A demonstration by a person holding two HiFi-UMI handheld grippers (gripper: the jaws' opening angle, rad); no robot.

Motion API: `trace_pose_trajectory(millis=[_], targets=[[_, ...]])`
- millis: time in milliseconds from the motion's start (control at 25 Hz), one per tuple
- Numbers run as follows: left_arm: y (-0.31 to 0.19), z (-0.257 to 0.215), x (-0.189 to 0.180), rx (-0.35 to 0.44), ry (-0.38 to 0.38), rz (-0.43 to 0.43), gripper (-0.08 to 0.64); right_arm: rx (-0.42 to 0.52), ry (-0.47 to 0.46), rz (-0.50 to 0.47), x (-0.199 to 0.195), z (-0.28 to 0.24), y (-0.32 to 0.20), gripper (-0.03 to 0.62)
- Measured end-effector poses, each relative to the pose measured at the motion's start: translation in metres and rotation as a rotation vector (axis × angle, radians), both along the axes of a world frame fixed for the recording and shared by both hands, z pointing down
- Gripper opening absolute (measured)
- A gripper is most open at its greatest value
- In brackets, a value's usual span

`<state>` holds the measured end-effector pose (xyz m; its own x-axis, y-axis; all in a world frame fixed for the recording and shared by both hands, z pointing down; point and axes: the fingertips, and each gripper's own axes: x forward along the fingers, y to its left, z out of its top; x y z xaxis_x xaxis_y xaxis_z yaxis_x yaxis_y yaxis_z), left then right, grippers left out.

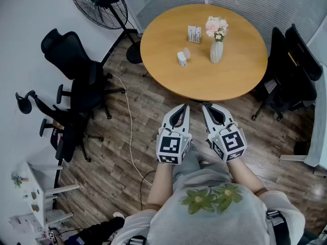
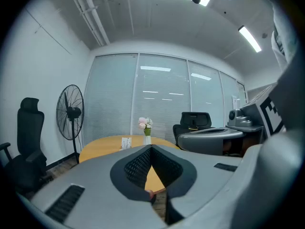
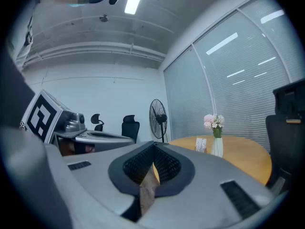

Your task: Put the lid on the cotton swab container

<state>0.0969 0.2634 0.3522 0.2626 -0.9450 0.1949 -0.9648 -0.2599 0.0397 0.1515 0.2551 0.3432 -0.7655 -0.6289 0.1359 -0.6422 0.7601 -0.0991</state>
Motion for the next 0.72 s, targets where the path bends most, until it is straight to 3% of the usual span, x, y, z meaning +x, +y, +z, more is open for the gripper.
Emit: trace_pose_trajectory(millis=[360, 720], targets=[[-0.071, -0.004, -0.037, -0.007, 0.041, 0.039, 0.003, -0.021, 0.010, 0.006, -0.039, 0.003, -0.072, -0.002], [-0.129, 0.000, -0.079, -0.027, -0.004, 0.052, 0.005, -0.025, 0.022, 0.057, -0.070, 0.007, -0.131, -0.002]])
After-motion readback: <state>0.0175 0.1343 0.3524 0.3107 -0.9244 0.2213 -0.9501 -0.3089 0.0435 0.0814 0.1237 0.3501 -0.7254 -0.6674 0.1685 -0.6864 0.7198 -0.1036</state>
